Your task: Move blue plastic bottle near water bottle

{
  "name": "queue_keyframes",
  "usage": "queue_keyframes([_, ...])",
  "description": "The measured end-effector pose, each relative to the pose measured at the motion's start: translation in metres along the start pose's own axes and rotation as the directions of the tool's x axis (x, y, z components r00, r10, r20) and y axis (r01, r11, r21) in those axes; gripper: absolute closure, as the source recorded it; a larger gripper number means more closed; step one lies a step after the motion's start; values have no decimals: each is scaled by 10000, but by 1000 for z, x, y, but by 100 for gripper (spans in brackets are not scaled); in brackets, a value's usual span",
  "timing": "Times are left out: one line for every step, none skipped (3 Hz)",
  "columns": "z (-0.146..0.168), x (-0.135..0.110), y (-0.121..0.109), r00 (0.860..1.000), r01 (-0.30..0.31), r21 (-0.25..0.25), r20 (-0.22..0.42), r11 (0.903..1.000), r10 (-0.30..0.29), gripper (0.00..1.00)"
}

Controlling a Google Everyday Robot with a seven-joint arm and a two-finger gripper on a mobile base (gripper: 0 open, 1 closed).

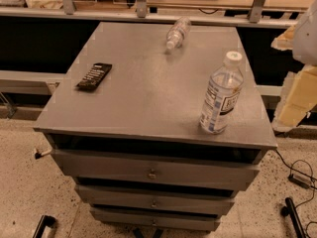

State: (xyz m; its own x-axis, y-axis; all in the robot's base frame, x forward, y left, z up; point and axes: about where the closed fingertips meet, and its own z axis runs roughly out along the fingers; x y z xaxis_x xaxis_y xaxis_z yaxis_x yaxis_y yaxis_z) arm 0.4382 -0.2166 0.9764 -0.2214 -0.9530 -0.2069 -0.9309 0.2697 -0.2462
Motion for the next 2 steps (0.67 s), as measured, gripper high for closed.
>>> queue_keyframes([0, 0, 0, 10000, 0, 2, 1, 10000, 0, 0])
queue_keyframes([0, -3, -8, 9987, 27, -85, 500, 10000, -22, 0])
